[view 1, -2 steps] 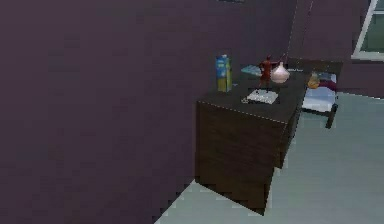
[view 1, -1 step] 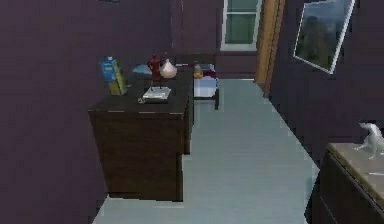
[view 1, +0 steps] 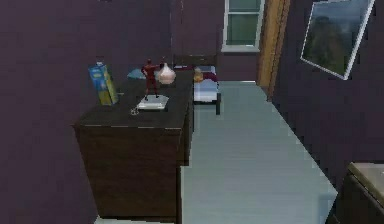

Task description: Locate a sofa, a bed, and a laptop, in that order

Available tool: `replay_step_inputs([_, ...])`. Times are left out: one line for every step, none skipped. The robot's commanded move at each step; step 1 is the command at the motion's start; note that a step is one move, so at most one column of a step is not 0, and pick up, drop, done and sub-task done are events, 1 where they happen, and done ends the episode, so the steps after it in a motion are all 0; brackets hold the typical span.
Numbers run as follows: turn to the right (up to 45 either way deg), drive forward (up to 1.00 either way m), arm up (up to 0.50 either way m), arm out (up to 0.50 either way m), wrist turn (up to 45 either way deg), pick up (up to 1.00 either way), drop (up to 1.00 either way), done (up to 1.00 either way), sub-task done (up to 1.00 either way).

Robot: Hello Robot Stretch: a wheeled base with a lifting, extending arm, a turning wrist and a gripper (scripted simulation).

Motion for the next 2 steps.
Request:
replay_step_inputs([12.0,0.00,0.00,0.00,0.0,0.00,0.00,0.00,0.00])
replay_step_inputs([3.0,0.00,0.00,0.00,0.0,0.00,0.00,0.00,0.00])
